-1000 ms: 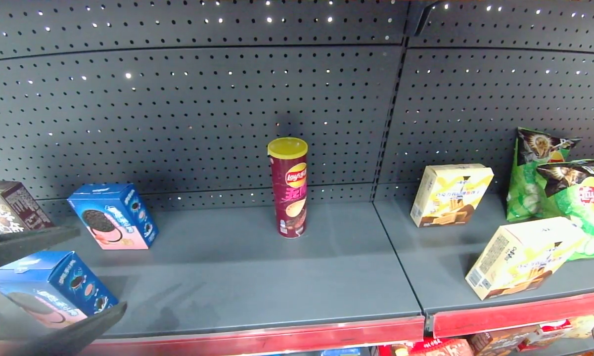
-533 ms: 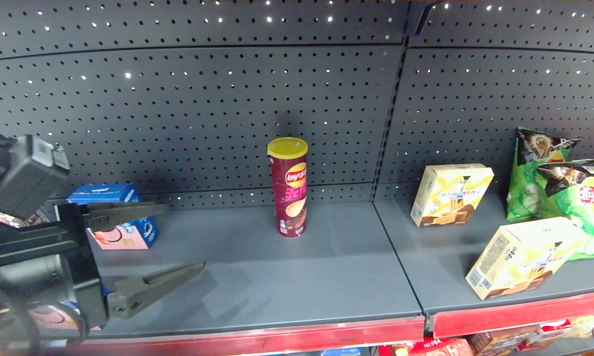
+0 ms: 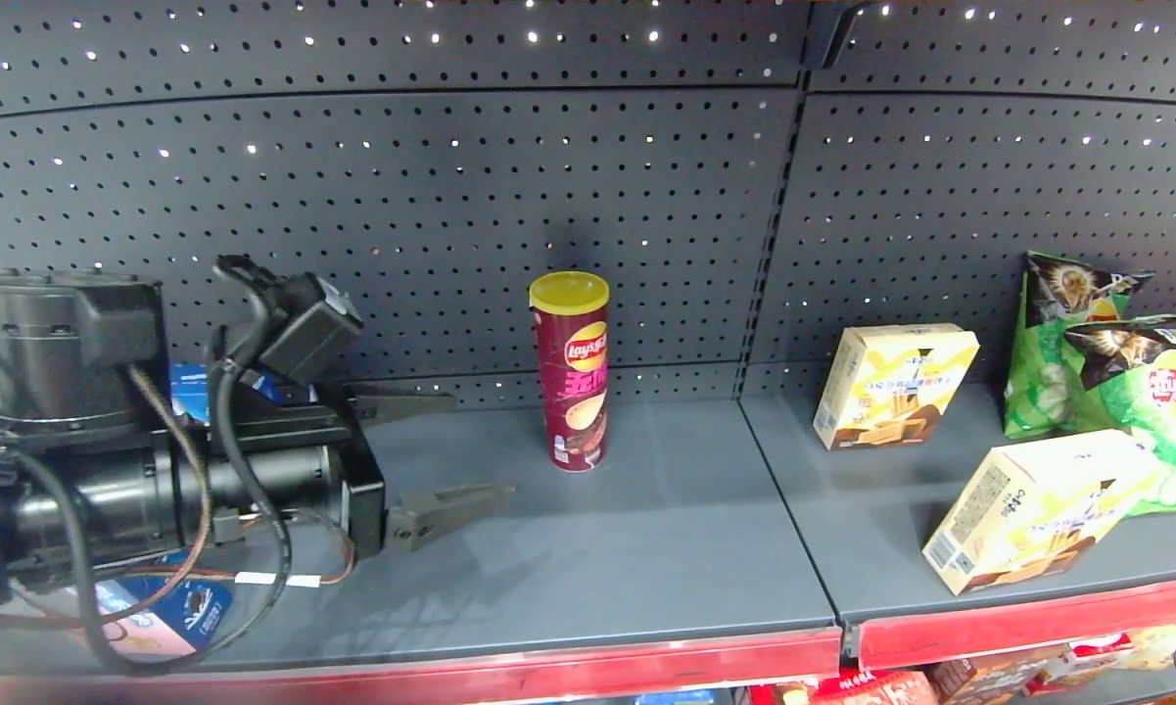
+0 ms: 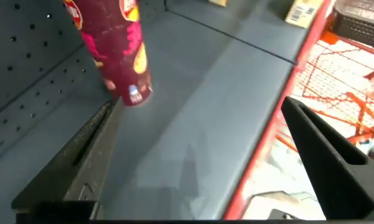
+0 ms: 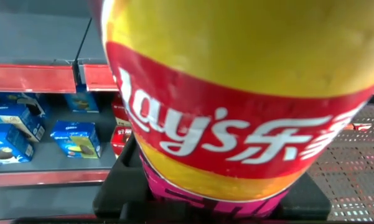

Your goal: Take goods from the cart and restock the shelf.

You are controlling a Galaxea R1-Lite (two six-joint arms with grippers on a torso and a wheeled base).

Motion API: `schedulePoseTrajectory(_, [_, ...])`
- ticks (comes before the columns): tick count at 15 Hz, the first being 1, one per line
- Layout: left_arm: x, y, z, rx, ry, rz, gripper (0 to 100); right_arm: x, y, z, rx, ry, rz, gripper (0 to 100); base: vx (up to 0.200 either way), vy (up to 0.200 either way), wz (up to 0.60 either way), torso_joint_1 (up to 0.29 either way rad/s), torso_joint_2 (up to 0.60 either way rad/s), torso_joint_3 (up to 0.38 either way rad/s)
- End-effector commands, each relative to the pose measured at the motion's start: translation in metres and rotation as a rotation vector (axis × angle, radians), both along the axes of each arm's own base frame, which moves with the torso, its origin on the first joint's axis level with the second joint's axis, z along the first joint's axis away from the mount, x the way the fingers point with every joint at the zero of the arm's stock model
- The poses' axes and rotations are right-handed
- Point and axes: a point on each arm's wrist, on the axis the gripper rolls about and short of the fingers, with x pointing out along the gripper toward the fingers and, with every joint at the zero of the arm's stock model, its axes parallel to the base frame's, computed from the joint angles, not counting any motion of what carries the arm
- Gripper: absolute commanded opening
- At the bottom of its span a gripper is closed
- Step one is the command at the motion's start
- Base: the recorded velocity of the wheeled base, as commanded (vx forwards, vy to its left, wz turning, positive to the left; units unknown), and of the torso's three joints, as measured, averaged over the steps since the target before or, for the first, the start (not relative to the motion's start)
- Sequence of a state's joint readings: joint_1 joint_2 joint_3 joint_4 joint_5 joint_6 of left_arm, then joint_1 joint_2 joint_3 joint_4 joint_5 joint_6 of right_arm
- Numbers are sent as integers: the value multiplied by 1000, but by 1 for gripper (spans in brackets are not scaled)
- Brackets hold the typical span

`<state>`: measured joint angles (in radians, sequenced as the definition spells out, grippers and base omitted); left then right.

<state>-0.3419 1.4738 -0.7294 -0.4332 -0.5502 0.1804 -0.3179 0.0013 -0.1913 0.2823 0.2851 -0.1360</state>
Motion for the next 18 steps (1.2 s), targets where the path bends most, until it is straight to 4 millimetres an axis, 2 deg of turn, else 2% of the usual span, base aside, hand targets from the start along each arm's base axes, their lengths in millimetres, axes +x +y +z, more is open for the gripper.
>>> schedulePoseTrajectory(1, [30, -9, -21, 2, 49, 4, 100, 3, -1, -4, -2, -5, 1, 0, 0, 0, 0, 0, 0, 0])
schedulePoseTrajectory(4, [55, -16, -37, -16, 64, 17, 100, 6, -2, -9, -2, -3, 1, 0, 0, 0, 0, 0, 0, 0])
schedulePoseTrajectory(7, [77, -12, -55, -36, 66, -3, 100, 6, -2, -11, 0, 3, 1, 0, 0, 0, 0, 0, 0, 0])
schedulePoseTrajectory(9, [91, -12, -62, -44, 39, 9, 100, 6, -2, -11, 1, 4, 1, 0, 0, 0, 0, 0, 0, 0])
schedulePoseTrajectory(11, [109, -15, -73, -83, -69, -18, 100, 6, -2, -11, 0, 3, -1, 0, 0, 0, 0, 0, 0, 0])
schedulePoseTrajectory(14, [116, -15, -80, -106, -111, -59, 100, 6, -2, -11, 0, 3, 1, 0, 0, 0, 0, 0, 0, 0])
schedulePoseTrajectory(18, [132, -1, -81, -119, -136, -58, 100, 6, -2, -11, 0, 3, 2, 0, 0, 0, 0, 0, 0, 0])
